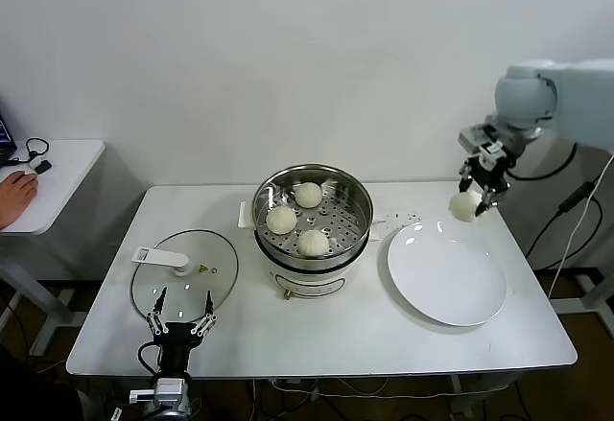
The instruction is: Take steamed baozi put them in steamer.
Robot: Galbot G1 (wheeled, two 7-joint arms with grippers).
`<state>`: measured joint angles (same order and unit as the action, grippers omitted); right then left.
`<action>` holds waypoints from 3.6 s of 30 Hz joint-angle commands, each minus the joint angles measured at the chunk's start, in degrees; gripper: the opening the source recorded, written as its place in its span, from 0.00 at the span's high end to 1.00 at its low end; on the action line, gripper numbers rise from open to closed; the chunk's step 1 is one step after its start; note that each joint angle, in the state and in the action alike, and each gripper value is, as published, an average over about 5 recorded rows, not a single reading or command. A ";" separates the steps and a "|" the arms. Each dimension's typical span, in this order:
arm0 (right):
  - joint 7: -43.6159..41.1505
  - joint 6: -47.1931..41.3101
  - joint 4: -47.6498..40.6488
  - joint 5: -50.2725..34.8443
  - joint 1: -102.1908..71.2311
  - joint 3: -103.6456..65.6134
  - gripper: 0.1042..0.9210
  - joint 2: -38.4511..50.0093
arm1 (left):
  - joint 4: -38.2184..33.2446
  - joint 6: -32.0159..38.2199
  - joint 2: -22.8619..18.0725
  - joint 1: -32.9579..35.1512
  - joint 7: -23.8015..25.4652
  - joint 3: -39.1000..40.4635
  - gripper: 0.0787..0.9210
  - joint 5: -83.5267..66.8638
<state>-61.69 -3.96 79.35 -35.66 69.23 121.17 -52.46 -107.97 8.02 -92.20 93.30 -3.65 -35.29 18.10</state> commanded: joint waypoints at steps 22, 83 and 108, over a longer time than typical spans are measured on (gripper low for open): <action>11.10 -13.33 -1.67 -14.49 -12.63 -12.89 0.45 -15.11 | -1.64 0.10 0.10 1.05 -0.04 -0.93 0.12 0.02; 33.83 -13.89 5.73 -20.28 -16.32 -29.10 0.12 6.32 | -1.18 0.92 0.29 1.61 -0.44 -2.17 0.12 -0.19; 65.10 -0.84 33.59 -18.89 -79.49 -93.74 0.12 39.58 | -0.74 0.53 -0.99 1.41 -0.58 -1.67 0.12 1.52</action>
<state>-11.14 -14.21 100.29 -55.29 20.45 55.27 -25.84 -109.28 8.37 -92.20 94.81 -4.06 -36.96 19.47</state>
